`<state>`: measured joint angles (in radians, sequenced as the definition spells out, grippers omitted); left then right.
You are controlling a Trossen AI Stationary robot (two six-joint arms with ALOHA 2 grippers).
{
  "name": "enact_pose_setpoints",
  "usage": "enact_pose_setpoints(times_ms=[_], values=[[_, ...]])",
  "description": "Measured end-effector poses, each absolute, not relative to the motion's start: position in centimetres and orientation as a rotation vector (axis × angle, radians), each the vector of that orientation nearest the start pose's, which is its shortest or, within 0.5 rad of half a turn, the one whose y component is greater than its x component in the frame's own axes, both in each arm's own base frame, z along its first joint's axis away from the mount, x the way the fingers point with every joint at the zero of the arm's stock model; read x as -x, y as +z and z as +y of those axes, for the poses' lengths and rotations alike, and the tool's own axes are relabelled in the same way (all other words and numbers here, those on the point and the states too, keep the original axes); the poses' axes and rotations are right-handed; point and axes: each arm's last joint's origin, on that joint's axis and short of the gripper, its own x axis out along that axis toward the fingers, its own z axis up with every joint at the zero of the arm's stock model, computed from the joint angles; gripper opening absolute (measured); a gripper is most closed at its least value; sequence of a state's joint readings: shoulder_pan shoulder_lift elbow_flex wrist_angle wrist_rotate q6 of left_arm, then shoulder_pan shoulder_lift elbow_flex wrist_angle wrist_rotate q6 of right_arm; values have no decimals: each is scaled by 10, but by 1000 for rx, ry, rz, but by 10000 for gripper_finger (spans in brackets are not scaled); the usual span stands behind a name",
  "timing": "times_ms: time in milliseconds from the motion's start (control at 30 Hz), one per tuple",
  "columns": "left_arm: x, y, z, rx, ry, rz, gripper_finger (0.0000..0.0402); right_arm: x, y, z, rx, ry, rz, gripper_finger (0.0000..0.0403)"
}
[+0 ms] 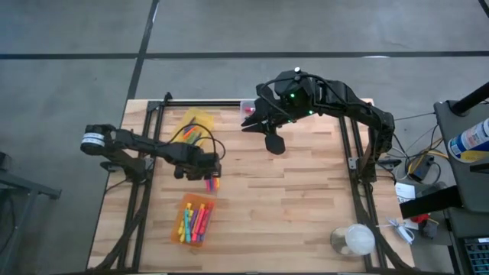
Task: Pick & Place Markers
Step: Put the left pink pen into the yellow bin
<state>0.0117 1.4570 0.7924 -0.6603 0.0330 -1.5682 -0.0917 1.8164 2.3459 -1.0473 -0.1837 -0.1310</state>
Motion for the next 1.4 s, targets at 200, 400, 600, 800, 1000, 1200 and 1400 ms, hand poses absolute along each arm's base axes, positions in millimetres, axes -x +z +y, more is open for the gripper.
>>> enact_pose_setpoints(times_ms=[200, 400, 600, 800, 1000, 1200, 1400], values=[[-242, 161, 2, 1350, 990, 1024, 124, -348, 488, -26, 57, 125, 506, 57], [-236, 152, 2, 1354, 1022, 1039, 124, -348, 488, -26, 57, 125, 503, 57], [-234, 150, 5, 1353, 1027, 1043, 123, -348, 488, -25, 56, 128, 503, 57], [-236, 146, 9, 1339, 1013, 1064, 113, -348, 488, -24, 59, 129, 499, 57], [-236, 146, 9, 1302, 975, 1087, 58, -348, 488, -24, 55, 128, 500, 57], [-239, 151, 10, 1265, 908, 1049, 24, -348, 488, -24, 48, 126, 501, 57], [-246, 177, 10, 1211, 798, 1011, 24, -349, 488, -25, 41, 124, 496, 57]])
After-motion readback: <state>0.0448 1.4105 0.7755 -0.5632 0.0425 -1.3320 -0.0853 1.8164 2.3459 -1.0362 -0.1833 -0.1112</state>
